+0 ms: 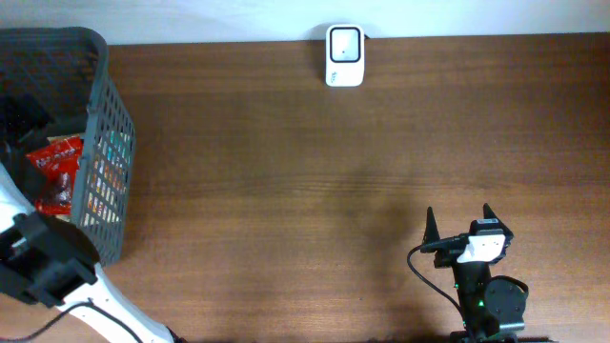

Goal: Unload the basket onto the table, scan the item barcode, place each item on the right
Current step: 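Move the left gripper up and over into the grey basket, then reach down with the left gripper and grasp the red HACKS bag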

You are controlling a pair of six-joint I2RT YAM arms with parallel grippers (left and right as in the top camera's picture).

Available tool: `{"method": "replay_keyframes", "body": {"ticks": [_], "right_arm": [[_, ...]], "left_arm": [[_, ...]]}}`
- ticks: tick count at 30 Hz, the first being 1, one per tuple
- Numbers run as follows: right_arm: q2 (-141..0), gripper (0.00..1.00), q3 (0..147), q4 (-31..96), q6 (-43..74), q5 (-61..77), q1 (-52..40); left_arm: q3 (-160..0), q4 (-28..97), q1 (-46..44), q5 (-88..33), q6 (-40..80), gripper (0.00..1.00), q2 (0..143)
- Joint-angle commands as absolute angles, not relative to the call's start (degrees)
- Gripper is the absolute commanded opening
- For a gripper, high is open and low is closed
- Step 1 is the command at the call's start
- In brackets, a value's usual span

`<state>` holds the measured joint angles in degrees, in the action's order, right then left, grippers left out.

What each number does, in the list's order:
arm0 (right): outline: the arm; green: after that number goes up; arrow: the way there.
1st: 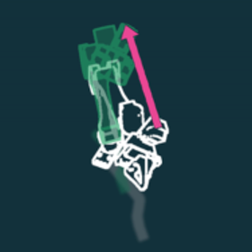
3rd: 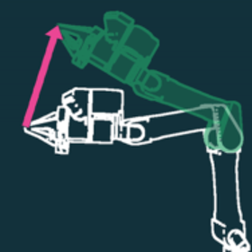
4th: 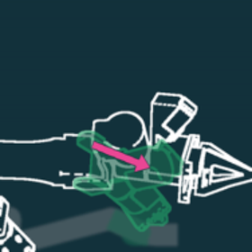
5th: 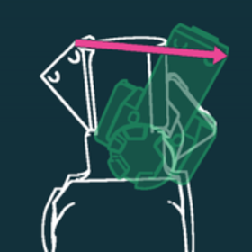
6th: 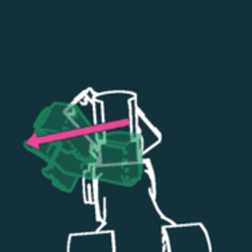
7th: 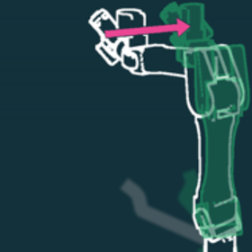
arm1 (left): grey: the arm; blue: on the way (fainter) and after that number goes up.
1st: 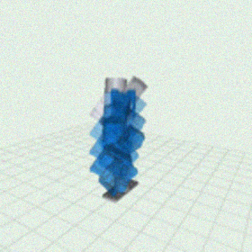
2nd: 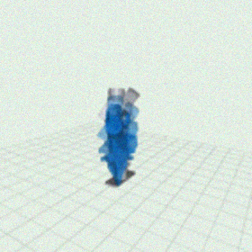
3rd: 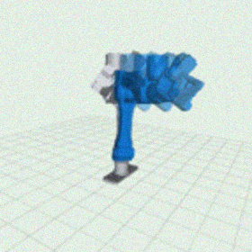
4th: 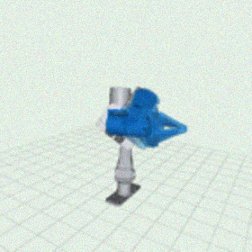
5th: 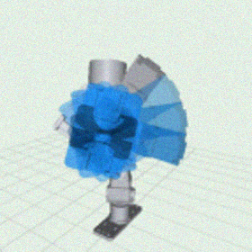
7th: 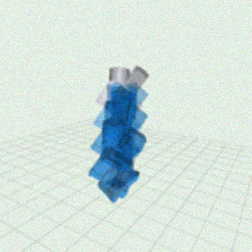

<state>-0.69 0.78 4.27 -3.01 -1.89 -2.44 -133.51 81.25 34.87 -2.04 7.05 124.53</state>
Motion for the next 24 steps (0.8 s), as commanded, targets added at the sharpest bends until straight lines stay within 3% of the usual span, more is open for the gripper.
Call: {"method": "replay_keyframes", "body": {"ticks": [1,4,10,20,24], "right_arm": [[-0.4,0.98,0.3,4.5,-2.5,-2.2,-2.2],[-0.4,0.98,0.3,4.5,-2.5,-2.2,-2.2],[-0.4,0.98,0.3,4.5,-2.5,-2.2,-2.2],[-0.4,0.98,0.3,4.5,-2.5,-2.2,-2.2],[-0.4,0.98,0.3,4.5,-2.5,-2.2,-2.2]], "left_arm": [[-134.0,80.8,33.9,-3.7,2.5,0.9,127.7],[-134.0,80.0,33.4,-3.6,2.4,0.78,128.8],[-134.0,80.3,32.6,-2.6,2.4,0.72,133.3],[-133.9,81.8,31.5,0.2,1.7,0.77,136.0],[-133.6,83.0,31.5,0.2,1.7,0.86,136.0]]}}
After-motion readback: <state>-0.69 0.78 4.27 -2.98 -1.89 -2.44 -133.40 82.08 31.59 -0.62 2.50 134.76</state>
